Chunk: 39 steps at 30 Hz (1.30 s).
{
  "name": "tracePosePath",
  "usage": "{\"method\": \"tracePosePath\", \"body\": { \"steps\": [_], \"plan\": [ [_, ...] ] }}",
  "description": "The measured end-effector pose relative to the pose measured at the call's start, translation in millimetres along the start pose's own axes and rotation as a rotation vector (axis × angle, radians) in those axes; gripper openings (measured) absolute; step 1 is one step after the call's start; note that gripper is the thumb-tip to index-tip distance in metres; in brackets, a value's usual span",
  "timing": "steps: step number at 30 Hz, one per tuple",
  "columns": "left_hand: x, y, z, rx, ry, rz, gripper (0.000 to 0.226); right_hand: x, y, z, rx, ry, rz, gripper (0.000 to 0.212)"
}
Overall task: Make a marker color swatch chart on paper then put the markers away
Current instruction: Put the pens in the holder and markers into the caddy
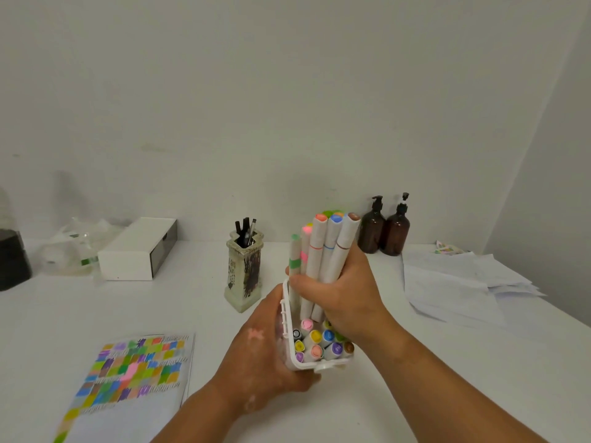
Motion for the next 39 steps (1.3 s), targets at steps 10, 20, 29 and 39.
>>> {"method": "tracePosePath", "body": {
  "steps": [10,20,29,39],
  "plan": [
    [2,18,0,-0.092,-0.083,-0.095,0.101,2,-7,-9,0.086,-0.075,-0.015,0.058],
    [4,8,-7,-0.023,-0.097,-0.159,0.096,10,-3,-26,0.097,-0.055,-0.128,0.036],
    [8,11,-10,0.011,-0.130,-0.212,0.094,20,21,-31,-0.129,0.034,-0.422,0.021],
    [71,-17,-13,0.261,-0.199,-0.430,0.080,10,106,-73,-0.493,-0.027,-0.073,0.011]
  ]
}}
Point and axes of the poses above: each hand's wrist, its own z-axis towards the middle knuckle, its own x-axis out of the back of the hand, y = z × x, the point moved 9 cm from there along z, towards the middle knuckle, and after that the axes turned 14 degrees about -y, right-handed, at the moved point
